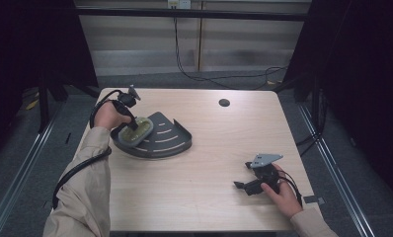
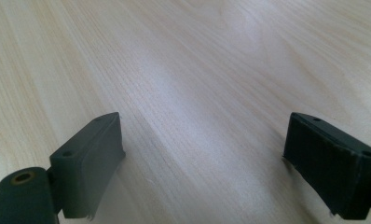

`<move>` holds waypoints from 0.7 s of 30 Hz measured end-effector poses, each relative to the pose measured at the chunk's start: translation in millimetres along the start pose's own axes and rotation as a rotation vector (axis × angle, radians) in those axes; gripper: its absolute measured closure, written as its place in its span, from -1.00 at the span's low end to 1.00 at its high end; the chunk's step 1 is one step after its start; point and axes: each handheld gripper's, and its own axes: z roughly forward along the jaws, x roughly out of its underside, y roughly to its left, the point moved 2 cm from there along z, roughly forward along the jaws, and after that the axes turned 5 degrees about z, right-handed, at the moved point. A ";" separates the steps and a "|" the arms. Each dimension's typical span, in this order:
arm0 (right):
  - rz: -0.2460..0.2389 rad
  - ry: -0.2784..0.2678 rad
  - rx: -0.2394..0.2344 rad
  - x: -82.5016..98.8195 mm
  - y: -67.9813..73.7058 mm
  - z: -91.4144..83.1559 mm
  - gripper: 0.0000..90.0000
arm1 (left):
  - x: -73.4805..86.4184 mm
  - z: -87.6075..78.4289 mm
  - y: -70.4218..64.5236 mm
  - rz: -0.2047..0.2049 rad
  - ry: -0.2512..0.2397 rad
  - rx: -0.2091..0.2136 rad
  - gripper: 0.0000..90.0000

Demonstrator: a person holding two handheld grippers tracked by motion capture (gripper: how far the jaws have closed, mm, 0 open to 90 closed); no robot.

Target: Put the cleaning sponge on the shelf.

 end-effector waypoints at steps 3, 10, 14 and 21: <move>0.000 0.000 0.000 0.0 0.0 0.0 -0.75 | 1.4 2.7 2.1 0.000 -0.007 -0.008 0.56; 0.001 0.001 0.000 0.0 0.1 -0.1 -0.75 | 8.3 7.6 6.2 -0.018 0.008 -0.015 0.56; 0.001 0.001 0.000 0.0 0.1 0.0 -0.75 | 13.2 6.5 8.6 -0.030 0.016 -0.028 0.56; 0.002 0.000 0.000 0.0 0.1 0.0 -0.75 | 16.5 4.5 9.7 -0.032 0.010 -0.052 0.53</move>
